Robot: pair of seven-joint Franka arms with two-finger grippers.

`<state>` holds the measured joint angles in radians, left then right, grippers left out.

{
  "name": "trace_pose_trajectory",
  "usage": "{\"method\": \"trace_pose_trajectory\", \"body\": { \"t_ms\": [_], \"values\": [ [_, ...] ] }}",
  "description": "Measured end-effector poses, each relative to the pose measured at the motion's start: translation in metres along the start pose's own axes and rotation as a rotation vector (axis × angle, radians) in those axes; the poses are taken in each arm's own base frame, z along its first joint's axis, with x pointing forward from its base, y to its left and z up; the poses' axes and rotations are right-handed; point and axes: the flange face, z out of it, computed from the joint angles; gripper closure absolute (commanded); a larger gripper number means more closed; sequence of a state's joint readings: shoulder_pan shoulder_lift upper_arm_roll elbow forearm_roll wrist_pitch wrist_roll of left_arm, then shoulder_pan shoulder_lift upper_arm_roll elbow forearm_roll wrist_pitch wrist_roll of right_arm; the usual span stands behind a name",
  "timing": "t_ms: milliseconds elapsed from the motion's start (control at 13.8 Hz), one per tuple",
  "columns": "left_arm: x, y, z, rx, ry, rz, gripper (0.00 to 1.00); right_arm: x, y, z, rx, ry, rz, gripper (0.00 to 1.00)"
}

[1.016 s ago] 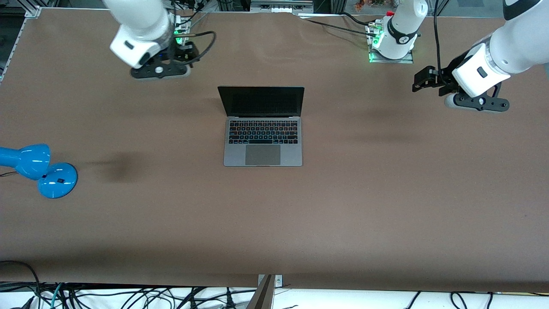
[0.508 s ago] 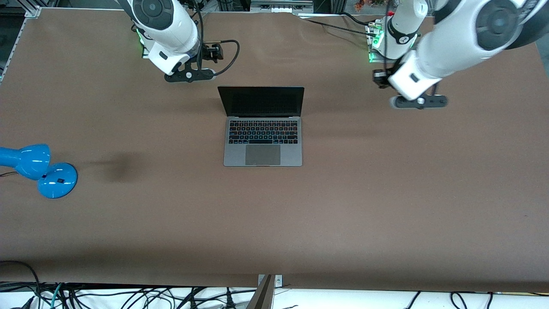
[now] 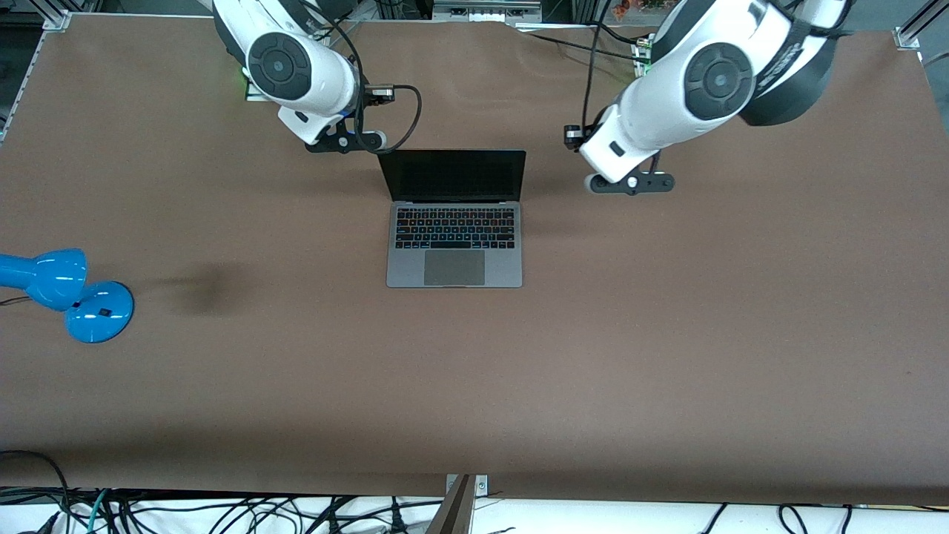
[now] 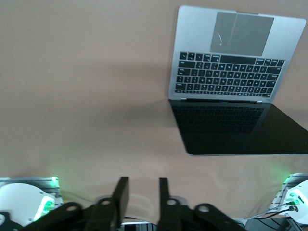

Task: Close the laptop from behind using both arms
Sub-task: 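Move both grippers toward the laptop screen's back edge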

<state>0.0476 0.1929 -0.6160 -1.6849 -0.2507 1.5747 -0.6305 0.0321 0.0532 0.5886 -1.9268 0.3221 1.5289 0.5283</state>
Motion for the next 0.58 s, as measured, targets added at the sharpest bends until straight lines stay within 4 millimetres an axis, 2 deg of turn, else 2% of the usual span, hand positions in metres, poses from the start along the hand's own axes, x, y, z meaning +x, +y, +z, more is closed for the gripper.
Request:
{"method": "trace_pose_trajectory", "body": {
  "t_ms": [73,580],
  "values": [
    [-0.001,0.008,0.009,0.000,-0.018,-0.003,1.00,0.003,-0.002,0.005,0.002,-0.014,-0.002,0.96],
    [-0.010,0.062,0.063,-0.029,-0.117,-0.079,1.00,0.045,-0.023,0.052,0.047,-0.056,-0.021,0.96]
  ]
}}
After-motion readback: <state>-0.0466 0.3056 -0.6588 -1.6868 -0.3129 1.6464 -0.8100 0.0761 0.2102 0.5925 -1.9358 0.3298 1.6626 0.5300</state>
